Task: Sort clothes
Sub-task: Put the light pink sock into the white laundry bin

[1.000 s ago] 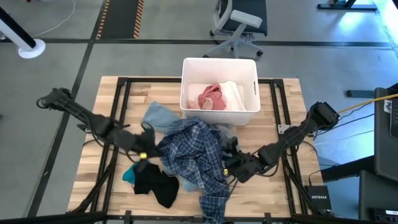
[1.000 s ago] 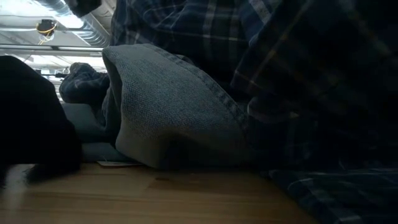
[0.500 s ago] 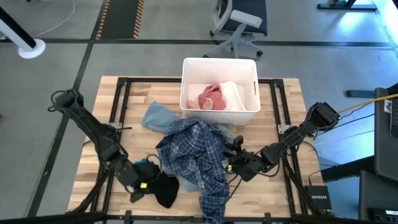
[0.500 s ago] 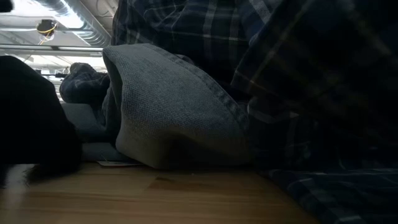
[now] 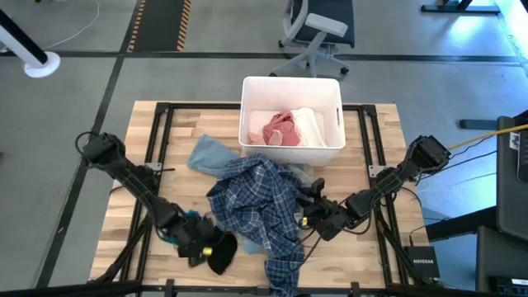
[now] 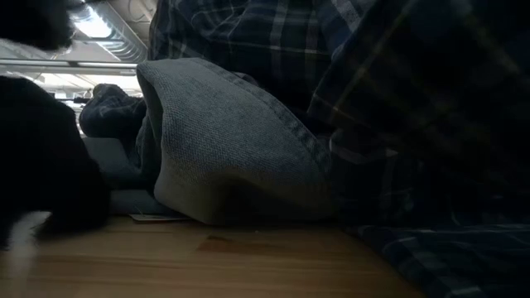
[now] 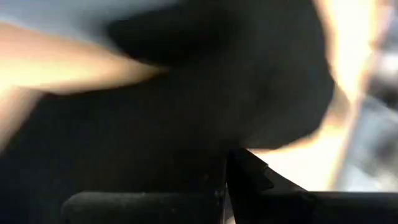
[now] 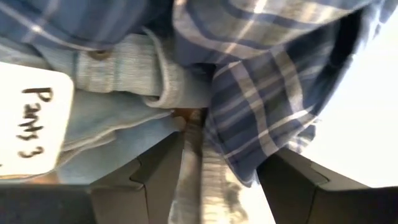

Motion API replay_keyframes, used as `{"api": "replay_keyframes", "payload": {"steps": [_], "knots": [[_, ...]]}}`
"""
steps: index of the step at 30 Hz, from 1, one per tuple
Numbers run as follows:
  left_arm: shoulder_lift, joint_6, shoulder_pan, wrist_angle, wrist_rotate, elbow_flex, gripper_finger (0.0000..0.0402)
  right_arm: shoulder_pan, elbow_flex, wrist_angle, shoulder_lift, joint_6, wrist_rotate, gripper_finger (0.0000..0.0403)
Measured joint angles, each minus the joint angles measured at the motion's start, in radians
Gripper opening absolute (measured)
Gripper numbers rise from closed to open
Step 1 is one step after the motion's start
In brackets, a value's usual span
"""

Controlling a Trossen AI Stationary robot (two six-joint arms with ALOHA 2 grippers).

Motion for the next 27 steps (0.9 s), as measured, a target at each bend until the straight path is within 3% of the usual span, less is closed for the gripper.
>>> {"api": "replay_keyframes", "payload": {"steps": [8, 10, 17, 20, 27], "knots": [[-0.106, 0.113, 0.15, -0.321, -0.469, 0.028, 0.0, 0.0, 0.0, 0.018, 0.0, -0.045, 0.015, 0.0215], [-0.138, 0.118, 0.169, -0.399, -0.533, 0.058, 0.0, 0.0, 0.0, 0.018, 0.0, -0.045, 0.013, 0.0215], [-0.198, 0.134, 0.106, -0.434, -0.442, 0.183, 0.0, 0.0, -0.006, 0.018, 0.0, -0.039, -0.012, 0.0215], [-0.198, 0.102, 0.037, -0.427, -0.365, 0.215, 0.0, 0.0, -0.015, 0.018, 0.0, -0.008, -0.028, 0.0215], [-0.156, -0.055, -0.164, -0.385, -0.348, 0.211, 0.0, 0.0, -0.021, 0.033, 0.0, 0.013, -0.048, 0.0215]]}}
